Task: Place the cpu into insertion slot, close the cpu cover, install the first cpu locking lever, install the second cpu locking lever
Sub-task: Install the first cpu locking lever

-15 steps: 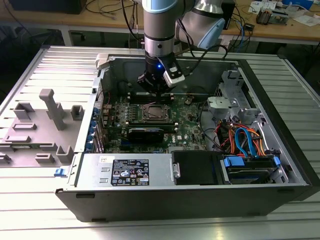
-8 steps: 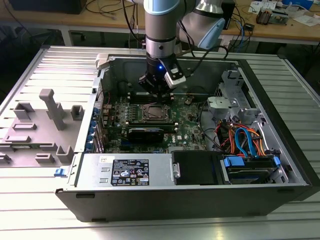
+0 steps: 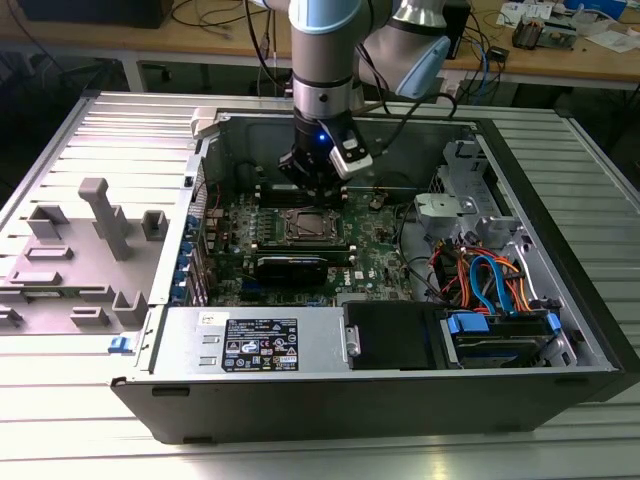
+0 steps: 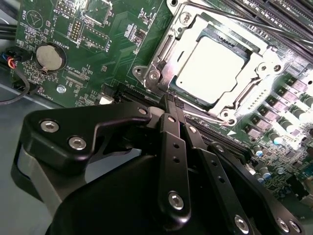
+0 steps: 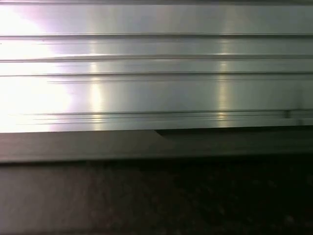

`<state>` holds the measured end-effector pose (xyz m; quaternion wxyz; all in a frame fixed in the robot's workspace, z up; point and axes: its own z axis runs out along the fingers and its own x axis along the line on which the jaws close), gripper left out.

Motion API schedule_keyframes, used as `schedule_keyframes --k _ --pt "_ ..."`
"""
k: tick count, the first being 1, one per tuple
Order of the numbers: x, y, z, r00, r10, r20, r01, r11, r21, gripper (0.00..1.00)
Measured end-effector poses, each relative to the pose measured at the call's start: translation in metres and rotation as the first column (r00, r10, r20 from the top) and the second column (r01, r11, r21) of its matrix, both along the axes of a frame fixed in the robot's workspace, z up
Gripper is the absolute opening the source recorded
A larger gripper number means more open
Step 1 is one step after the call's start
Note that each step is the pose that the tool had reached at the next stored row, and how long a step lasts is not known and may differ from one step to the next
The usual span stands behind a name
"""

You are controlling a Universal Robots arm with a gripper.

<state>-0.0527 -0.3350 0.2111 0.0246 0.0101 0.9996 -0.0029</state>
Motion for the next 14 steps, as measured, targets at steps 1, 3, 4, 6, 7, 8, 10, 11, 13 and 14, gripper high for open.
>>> schedule_keyframes --k 1,3,4,6,7,8,10,11,13,14 --pt "0.0003 0.0000 -0.0005 1.0000 0.000 -0.0001 0.000 1.0000 0.0000 0.11" --pt "0.0008 0.0000 -0.0012 1.0000 0.000 -0.0001 0.000 1.0000 0.0000 0.11" --pt "0.0012 0.0000 -0.0015 1.0000 0.000 -0.0001 0.000 1.0000 -0.0001 0.11" --pt "0.0020 0.0000 -0.0022 1.0000 0.000 -0.0001 0.000 1.0000 -0.0001 0.11" --pt "0.0023 0.0000 -0.0024 1.0000 0.000 -0.0001 0.000 1.0000 -0.0001 0.11" --pt "0.0029 0.0000 -0.0029 1.0000 0.000 -0.0001 0.000 1.0000 -0.0001 0.11" --pt "0.0032 0.0000 -0.0035 1.0000 0.000 0.0000 0.000 1.0000 0.0000 0.11" --pt "0.0032 0.0000 -0.0037 1.0000 0.000 -0.0001 0.000 1.0000 -0.0001 0.11" --pt "0.0033 0.0000 -0.0038 1.0000 0.000 -0.0001 0.000 1.0000 -0.0001 0.11" --pt "0.0025 0.0001 -0.0039 1.0000 0.000 0.0002 0.000 1.0000 0.0001 0.11"
